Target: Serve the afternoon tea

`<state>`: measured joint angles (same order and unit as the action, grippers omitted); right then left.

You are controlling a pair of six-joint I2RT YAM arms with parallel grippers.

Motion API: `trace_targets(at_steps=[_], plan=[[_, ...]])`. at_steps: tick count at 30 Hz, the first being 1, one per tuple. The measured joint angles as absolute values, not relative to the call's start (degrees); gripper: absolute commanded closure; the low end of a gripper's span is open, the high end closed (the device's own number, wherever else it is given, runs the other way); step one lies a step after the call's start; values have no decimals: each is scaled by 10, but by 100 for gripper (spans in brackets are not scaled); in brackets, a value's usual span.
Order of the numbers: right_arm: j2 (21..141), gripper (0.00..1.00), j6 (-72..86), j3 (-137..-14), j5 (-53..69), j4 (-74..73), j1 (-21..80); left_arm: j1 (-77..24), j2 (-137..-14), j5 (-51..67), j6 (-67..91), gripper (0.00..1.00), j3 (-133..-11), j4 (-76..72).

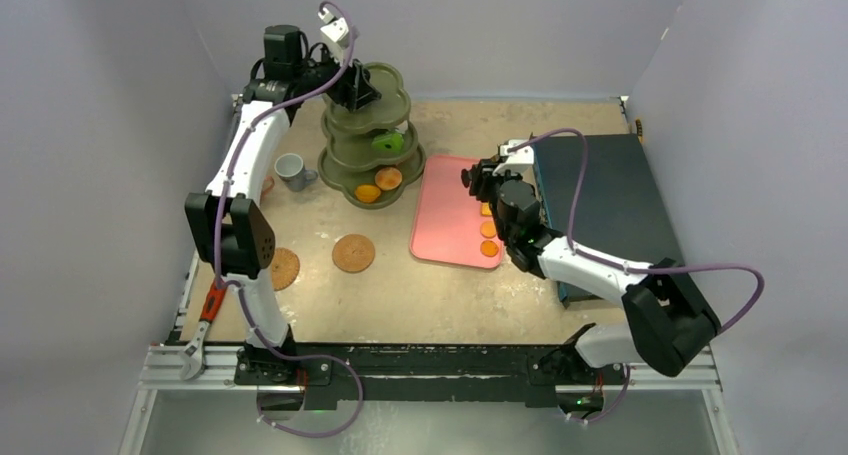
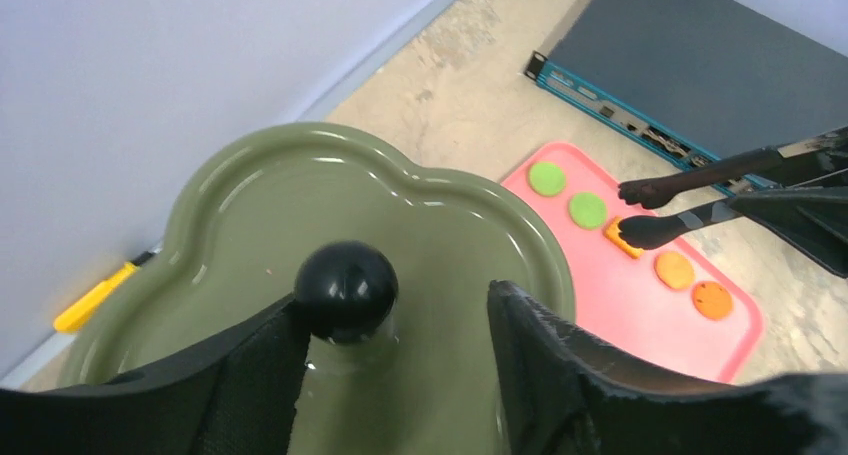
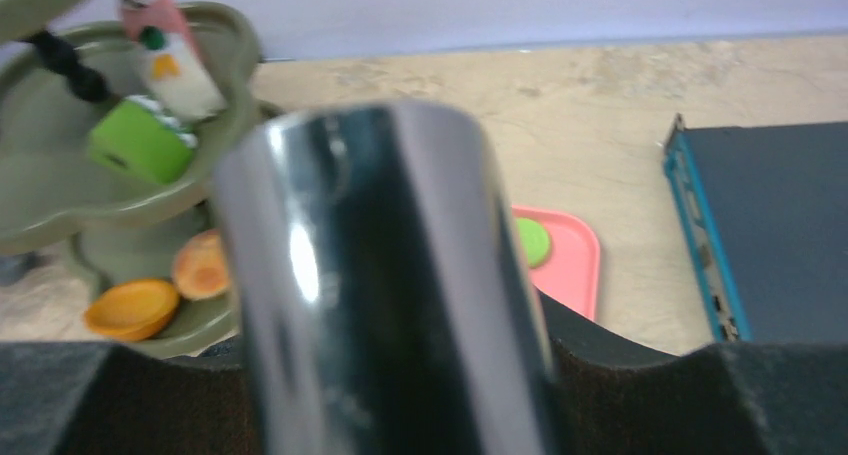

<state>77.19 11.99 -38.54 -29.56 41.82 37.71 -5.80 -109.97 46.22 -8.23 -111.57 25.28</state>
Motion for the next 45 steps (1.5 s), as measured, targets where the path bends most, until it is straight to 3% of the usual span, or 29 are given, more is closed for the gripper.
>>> trace_targets(at_steps=[6,19,30,38,45], plan=[[815,50,120,-385,-305,419,326,-67,-1099,425,-73,58,-1089,196],[938,49,115,-414,-303,457,278,-92,-1016,290,-55,63,-979,146],[935,48,120,-407,-283,476,276,-102,-998,253,-36,41,-985,157],[931,48,121,-402,-272,479,276,-102,-998,228,-35,10,-1053,211],[940,47,126,-402,-257,481,276,-100,-996,208,-37,2,-1094,262]])
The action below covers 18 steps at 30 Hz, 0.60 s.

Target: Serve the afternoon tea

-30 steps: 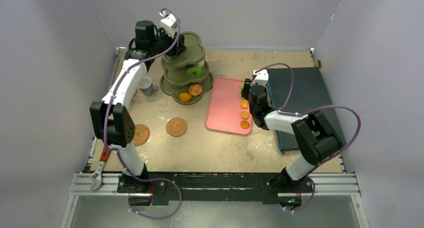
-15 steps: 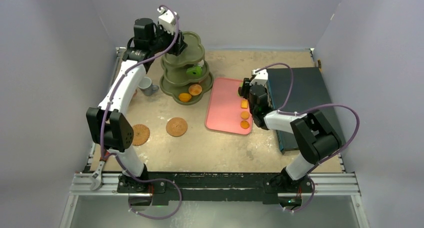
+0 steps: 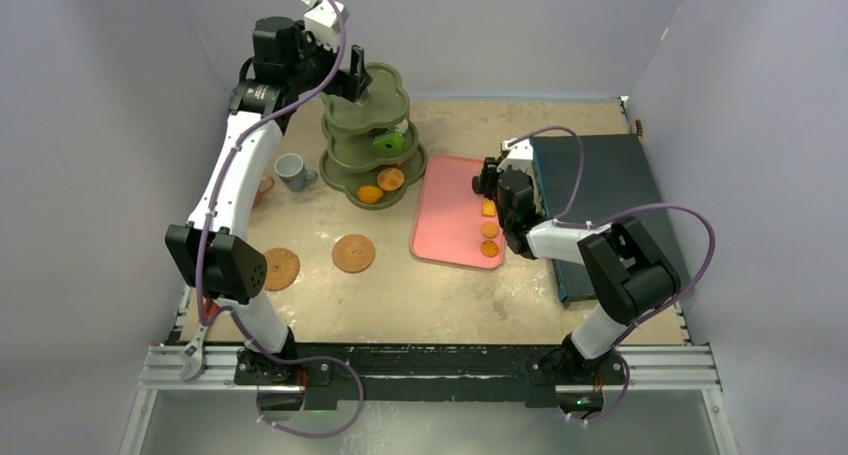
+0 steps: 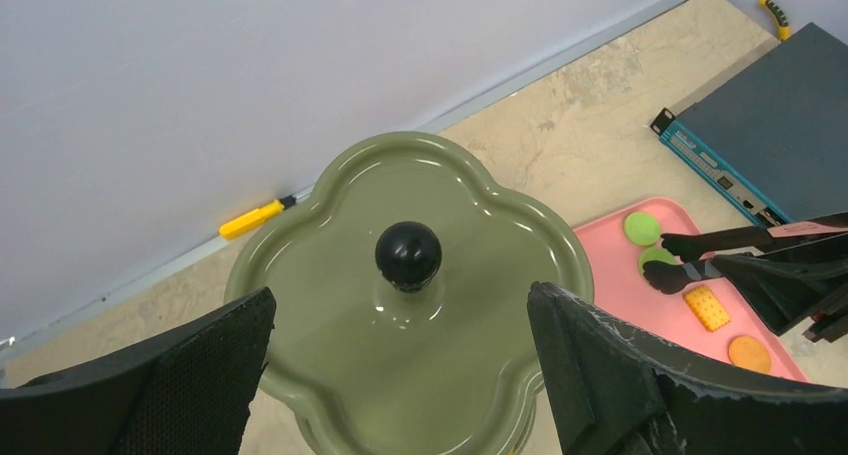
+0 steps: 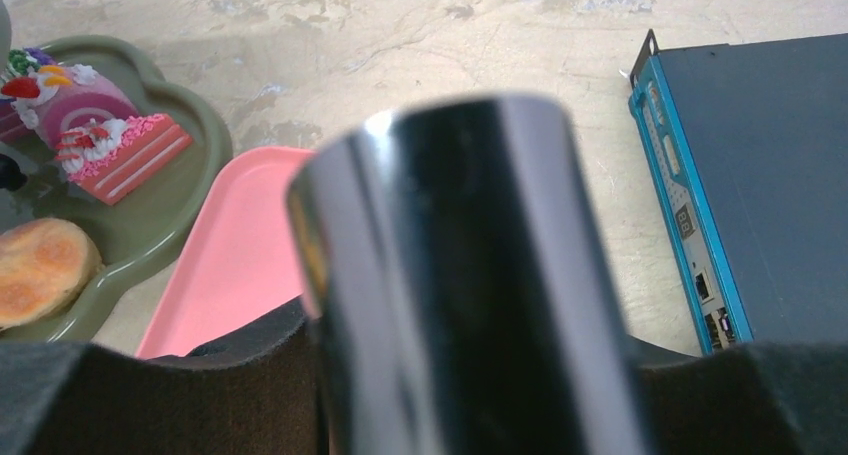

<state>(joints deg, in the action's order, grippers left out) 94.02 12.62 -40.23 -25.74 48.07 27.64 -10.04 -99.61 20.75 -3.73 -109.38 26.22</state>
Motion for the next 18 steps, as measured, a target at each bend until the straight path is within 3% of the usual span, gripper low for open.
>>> trace_targets(at_steps=[6,13,18], plan=[[947,48,126,-402,-254,481,281,-78,-994,203,-37,1,-1105,290],[957,65,123,-415,-263,478,289,-28,-982,209,-32,1,-1105,298],[953,69,101,-423,-279,464,316,-2,-968,214,-23,1,-1105,307]])
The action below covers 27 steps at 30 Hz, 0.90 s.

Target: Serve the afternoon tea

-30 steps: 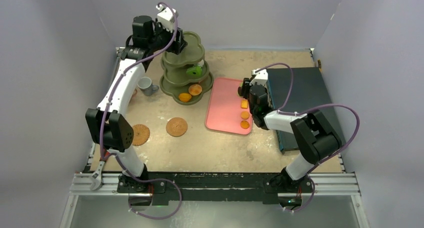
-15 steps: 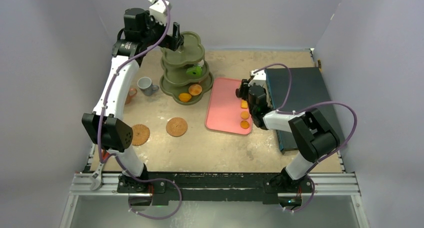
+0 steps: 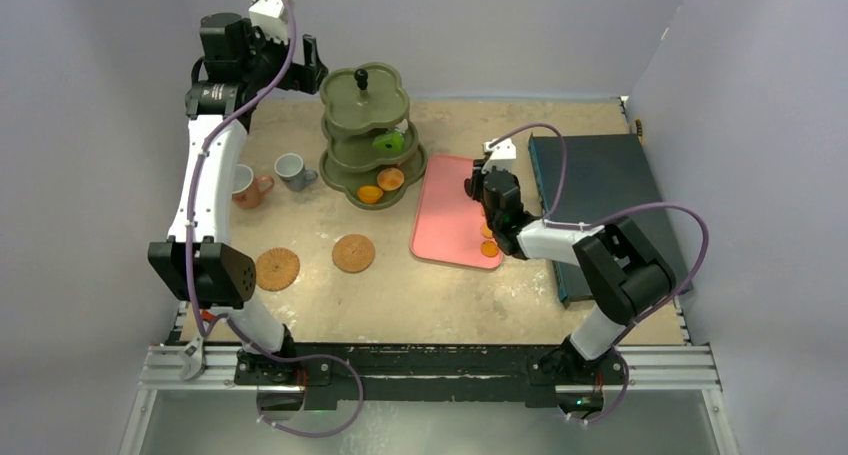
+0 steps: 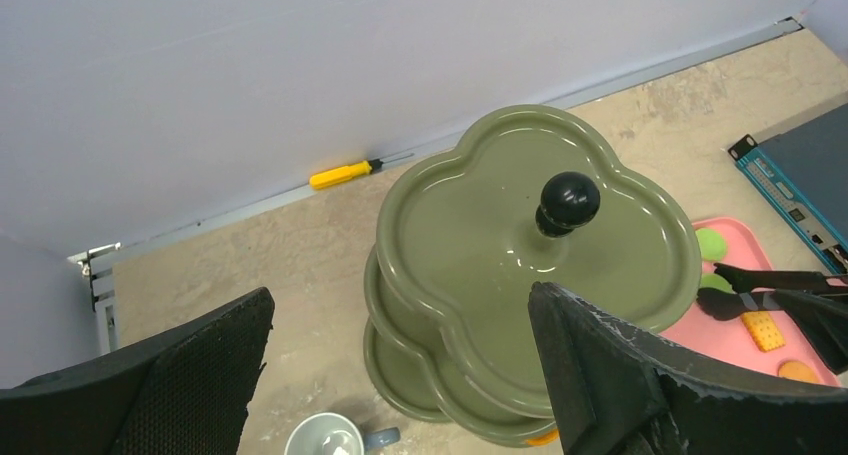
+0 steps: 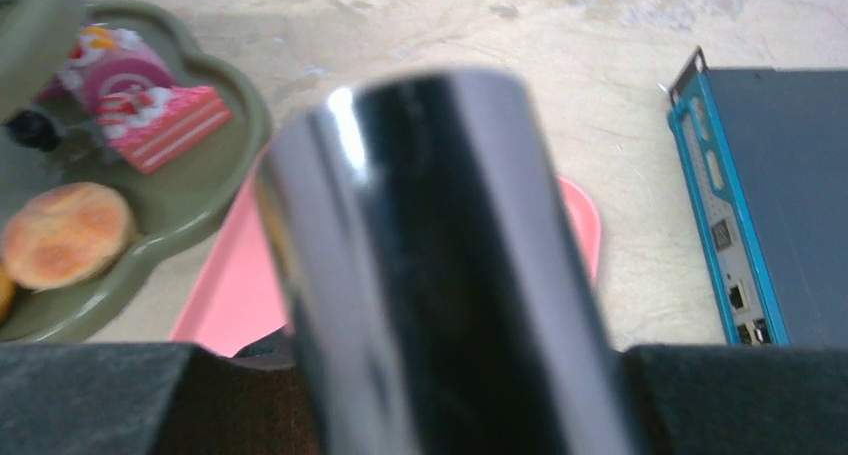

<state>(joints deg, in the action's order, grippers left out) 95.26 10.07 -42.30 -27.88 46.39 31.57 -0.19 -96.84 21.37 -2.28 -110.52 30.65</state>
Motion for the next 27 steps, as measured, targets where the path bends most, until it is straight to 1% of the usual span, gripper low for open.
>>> trace_targets(at_steps=[7,12,18,27], plan=[[892,69,83,-479,-273,409,360,4,-945,210,-24,1,-1091,310],[851,69,91,-538,-255,404,381,11,-925,207,-25,1,-1078,310],[863,69,116,-568,-240,406,433,11,-921,206,-26,1,-1069,310],[934,69,135,-598,-234,424,499,11,-920,203,-26,1,-1069,310]])
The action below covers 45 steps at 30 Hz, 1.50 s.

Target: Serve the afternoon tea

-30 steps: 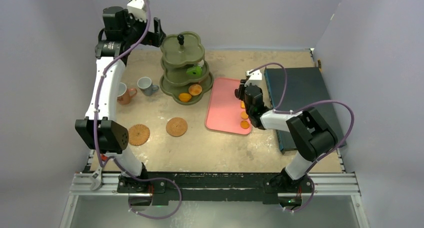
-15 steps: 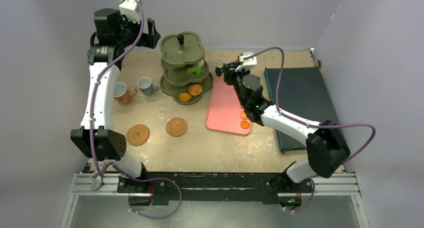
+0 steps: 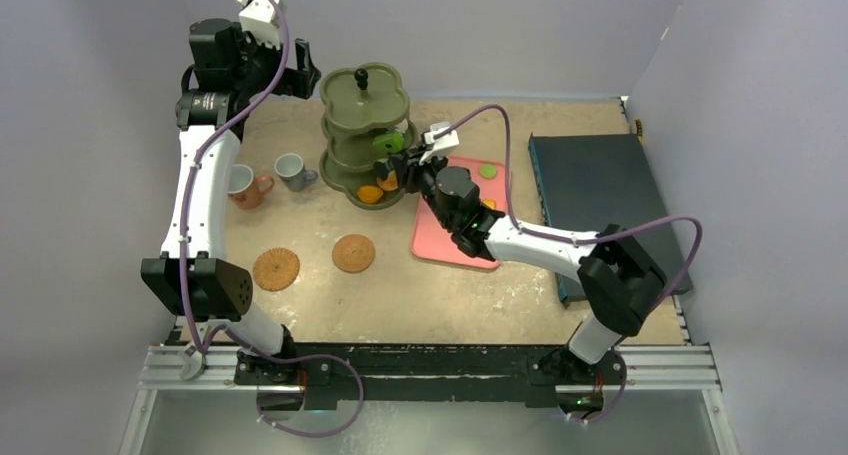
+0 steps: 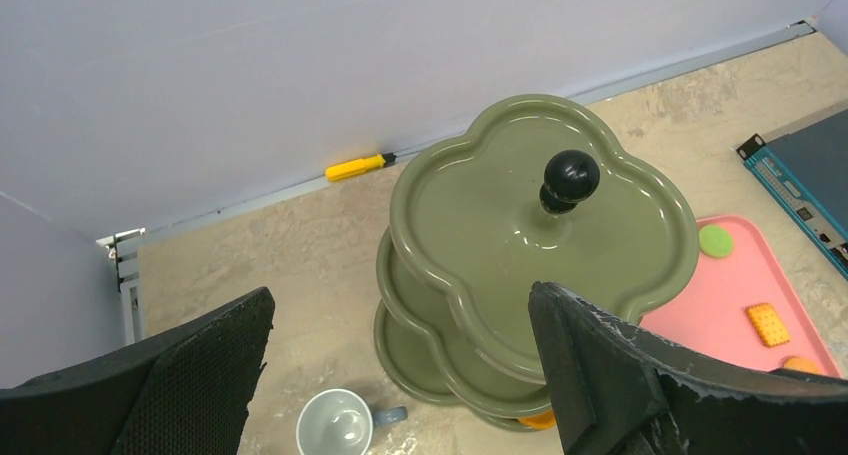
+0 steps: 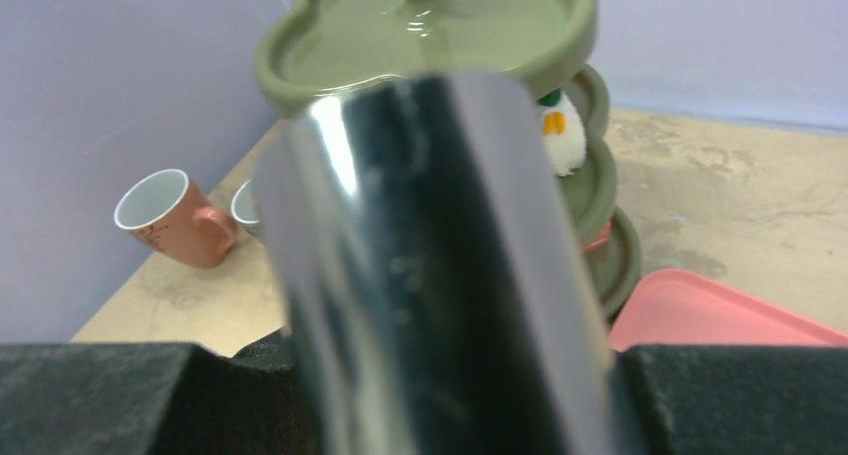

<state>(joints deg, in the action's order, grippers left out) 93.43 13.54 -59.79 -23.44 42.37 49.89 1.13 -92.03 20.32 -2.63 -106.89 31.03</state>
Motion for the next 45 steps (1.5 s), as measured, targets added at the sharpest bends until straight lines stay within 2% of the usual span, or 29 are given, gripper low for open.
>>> trace_targets(at_steps=[20,28,37,45], plan=[[1049,69,150,-659,-279,550,515,15,-920,203,-28,1,-1060,311],[1104,55,149,-686,-295,581,519,17,-919,204,-28,1,-1052,311],[1089,49,132,-681,-301,583,528,20,-917,204,-28,1,-1051,310],[1005,47,116,-632,-303,583,529,20,-912,204,-28,1,-1051,310]])
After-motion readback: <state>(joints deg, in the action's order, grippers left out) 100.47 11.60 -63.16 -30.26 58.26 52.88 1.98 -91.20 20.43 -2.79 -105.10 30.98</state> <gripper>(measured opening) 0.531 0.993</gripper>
